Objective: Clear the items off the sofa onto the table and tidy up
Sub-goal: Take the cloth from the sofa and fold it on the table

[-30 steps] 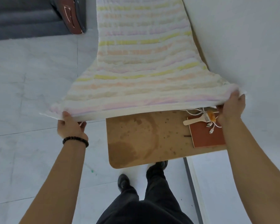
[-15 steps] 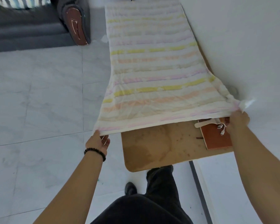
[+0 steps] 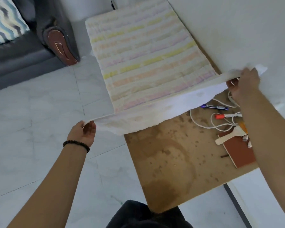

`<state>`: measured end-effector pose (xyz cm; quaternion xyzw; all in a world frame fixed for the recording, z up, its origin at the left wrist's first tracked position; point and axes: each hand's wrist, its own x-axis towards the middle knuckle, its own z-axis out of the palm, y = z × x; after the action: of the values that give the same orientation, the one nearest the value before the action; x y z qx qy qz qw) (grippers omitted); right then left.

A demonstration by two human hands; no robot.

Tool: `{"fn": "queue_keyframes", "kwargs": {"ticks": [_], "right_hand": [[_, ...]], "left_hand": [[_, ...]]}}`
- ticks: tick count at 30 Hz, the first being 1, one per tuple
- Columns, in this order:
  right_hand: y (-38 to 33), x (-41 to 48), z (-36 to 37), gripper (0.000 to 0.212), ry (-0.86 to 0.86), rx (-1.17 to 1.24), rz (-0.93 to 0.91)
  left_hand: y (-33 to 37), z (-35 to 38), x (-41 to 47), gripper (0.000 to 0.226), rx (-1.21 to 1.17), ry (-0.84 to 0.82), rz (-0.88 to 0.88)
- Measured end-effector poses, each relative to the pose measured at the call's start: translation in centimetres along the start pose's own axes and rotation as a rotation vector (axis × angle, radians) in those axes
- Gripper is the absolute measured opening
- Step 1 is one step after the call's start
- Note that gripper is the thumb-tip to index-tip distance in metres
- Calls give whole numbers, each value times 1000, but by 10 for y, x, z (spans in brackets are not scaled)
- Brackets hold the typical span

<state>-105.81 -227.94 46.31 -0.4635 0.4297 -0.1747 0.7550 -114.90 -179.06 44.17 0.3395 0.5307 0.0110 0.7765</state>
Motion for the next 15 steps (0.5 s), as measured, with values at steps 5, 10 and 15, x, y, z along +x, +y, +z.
{"fn": "queue_keyframes", "kwargs": {"ticks": [5,10,15], "right_hand": [[8,7,50,32,22,-29,20],[41,18,92,56,0,-128,6],[64,31,140,64,127,-132,-4]], "left_hand": [[38,39,37,13,53,-30,3],[75,69,101,14,84,-45,-31],[116,101,186,17,97,-24,-141]]}}
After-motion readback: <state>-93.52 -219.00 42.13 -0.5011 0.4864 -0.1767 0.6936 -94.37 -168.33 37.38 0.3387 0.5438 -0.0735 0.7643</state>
